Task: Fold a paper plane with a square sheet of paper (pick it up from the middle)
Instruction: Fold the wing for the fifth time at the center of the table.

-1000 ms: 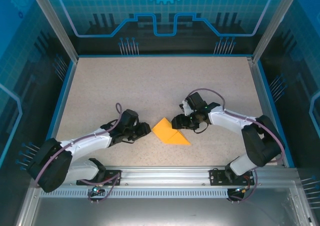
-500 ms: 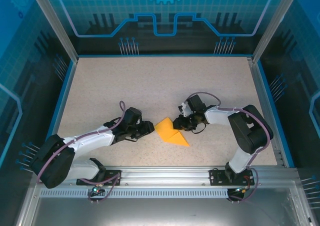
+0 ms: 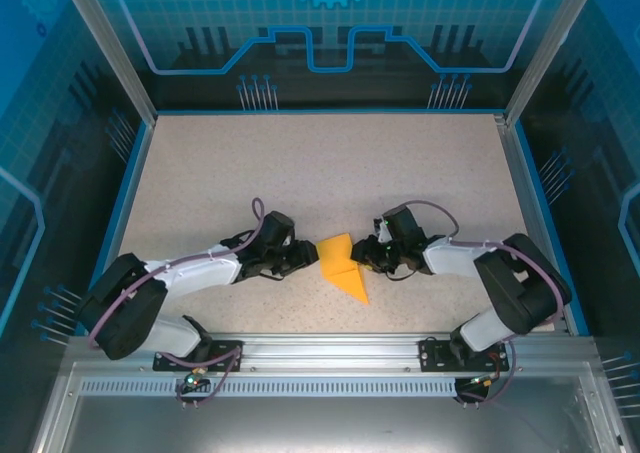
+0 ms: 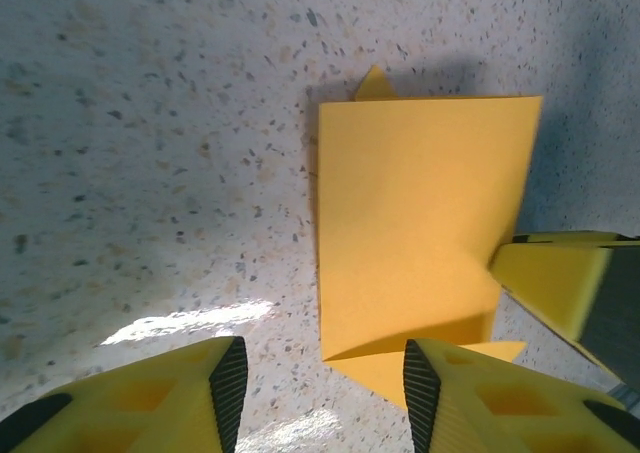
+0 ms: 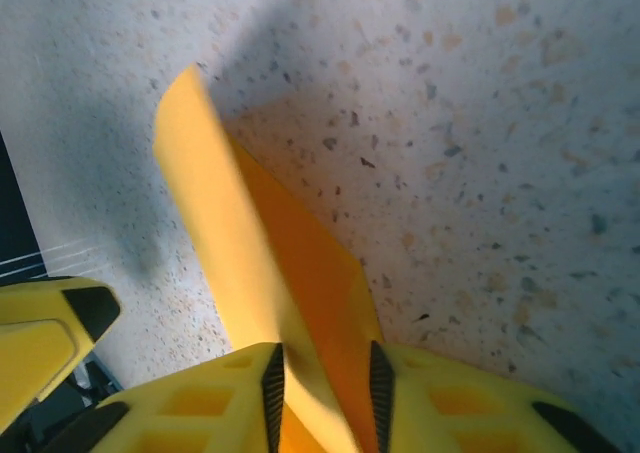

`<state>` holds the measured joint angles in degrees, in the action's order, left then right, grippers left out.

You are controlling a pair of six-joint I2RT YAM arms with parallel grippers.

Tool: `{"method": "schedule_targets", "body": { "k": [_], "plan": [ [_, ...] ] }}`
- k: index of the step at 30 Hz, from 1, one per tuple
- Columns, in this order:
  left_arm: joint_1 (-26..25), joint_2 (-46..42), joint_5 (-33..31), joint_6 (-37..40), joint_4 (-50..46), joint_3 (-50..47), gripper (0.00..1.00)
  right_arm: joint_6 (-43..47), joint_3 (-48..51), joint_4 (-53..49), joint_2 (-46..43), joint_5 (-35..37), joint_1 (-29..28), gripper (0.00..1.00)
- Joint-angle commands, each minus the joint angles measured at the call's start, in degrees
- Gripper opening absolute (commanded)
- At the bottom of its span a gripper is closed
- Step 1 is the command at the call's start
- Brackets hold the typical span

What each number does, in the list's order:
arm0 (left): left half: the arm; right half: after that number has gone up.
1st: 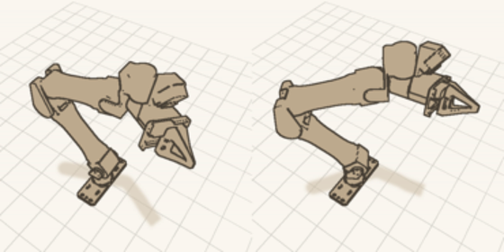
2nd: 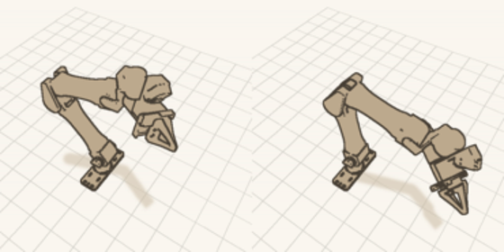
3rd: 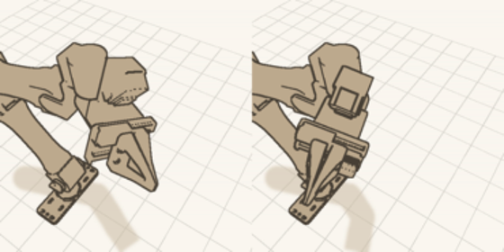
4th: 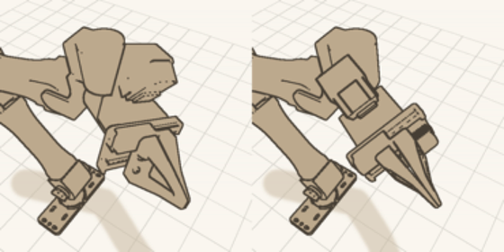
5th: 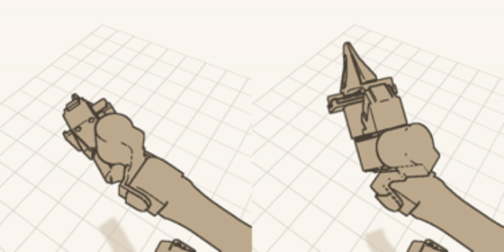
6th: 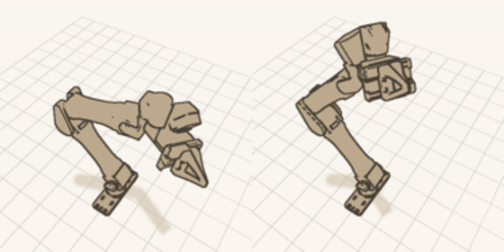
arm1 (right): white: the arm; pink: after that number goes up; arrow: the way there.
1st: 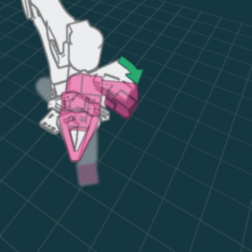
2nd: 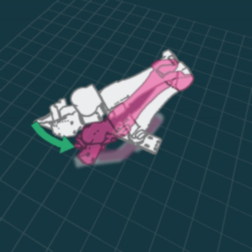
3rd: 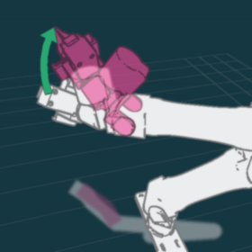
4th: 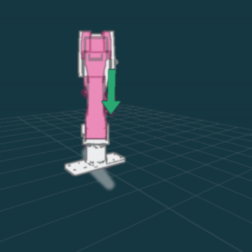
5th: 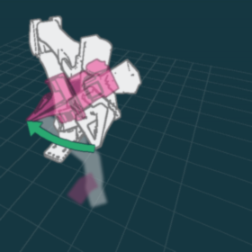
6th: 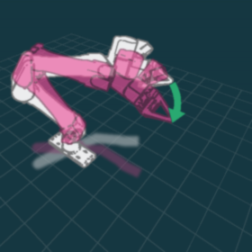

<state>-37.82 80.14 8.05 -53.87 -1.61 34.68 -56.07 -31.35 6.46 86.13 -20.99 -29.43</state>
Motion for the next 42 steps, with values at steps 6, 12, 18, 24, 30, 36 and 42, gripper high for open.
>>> {"method": "schedule_targets", "body": {
  "k": [6, 12, 18, 24, 30, 36, 42],
  "plan": [
    [-1.44, 2.73, 1.53, 0.84, 2.22, 2.36, 0.48, 14.71, -2.46, -19.35, -15.97, 4.88, 3.67, 0.45],
    [-1.45, 3.97, 0.85, 0.11, 2.41, 2.68, 0.46, 19.81, -3.33, -20.46, -18.29, -6.52, 1.34, 0.21],
    [-1.43, 4.77, 1.13, -0.45, 2.99, 2.82, 0.46, 20.72, -5.05, -18.66, -13.08, -7.61, -4.92, 0.13],
    [-1.41, 4.75, 1.17, -0.59, 2.99, 2.67, 0.45, 20.99, -5.69, -16.17, -6.4, -6.82, -5.11, 0.12],
    [-1.41, 4.77, 1.38, -0.53, 2.67, 2.81, 0.45, 22.05, -6.17, -15.75, -1.25, -4.42, -4.33, 0.11],
    [-1.4, 4.93, 1.3, -0.13, 1.96, 3.29, 0.47, 21.4, -2.2, -11.54, 0.88, -6.48, 0.27, 0.1],
    [-1.45, 5.77, 1.87, -0.22, 2.77, 3.9, 0.51, 20.67, 0.88, -7.77, 2.25, -8.35, 2.35, 0.1]
  ]
}}
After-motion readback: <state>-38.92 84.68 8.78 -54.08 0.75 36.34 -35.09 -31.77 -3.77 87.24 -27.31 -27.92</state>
